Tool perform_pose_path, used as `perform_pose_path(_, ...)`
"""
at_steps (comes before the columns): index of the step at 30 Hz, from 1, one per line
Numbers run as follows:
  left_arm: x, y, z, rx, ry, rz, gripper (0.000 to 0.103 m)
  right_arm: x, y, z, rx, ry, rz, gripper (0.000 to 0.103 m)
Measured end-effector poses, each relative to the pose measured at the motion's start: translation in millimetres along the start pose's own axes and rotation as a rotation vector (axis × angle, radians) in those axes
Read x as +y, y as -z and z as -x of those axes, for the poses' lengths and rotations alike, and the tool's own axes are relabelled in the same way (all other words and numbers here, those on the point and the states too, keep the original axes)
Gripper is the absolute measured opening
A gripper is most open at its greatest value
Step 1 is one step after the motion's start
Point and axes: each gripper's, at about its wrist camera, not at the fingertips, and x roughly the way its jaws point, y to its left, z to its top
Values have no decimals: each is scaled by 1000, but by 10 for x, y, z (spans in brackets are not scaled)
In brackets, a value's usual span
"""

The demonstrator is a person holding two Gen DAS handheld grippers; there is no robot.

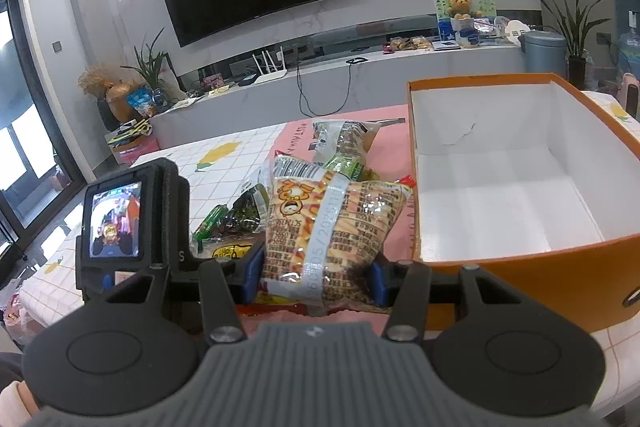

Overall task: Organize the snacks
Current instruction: 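Lift the peanut bag with the right gripper while the left gripper grasps the yellow bun bag, then carry the peanut bag into the orange box and open the right gripper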

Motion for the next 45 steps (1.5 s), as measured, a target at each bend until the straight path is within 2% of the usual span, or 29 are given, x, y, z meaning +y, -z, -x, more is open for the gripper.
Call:
perform_pose_path(2,11,5,41,-1,6,0,103,-1,0,3,-3,2,3,50)
perform_pose_path(5,47,9,103,-24,25,8,94,0,2,11,-8,6,8,50)
perform_pose_path(10,145,4,195,-41,79,38,90,-26,5,53,-22,10,0,50)
perform_pose_path(24,374,-34,518,-99,229,54,89,-6,-6,115,-45,-3,-6,50)
perform_pose_path(33,329,-116,719,-158,322,37,89,-51,-51,148,-71,-9,-16,50)
perform_pose_path(38,266,-156,839,-187,365,19,89,-226,-163,250,-126,-1,-63,50)
perform_pose_path(41,213,-184,932,-205,395,14,89,-487,-252,330,-171,-22,-173,50)
perform_pose_path(45,156,-190,1026,-222,437,12,89,-700,-348,314,-169,89,-169,50)
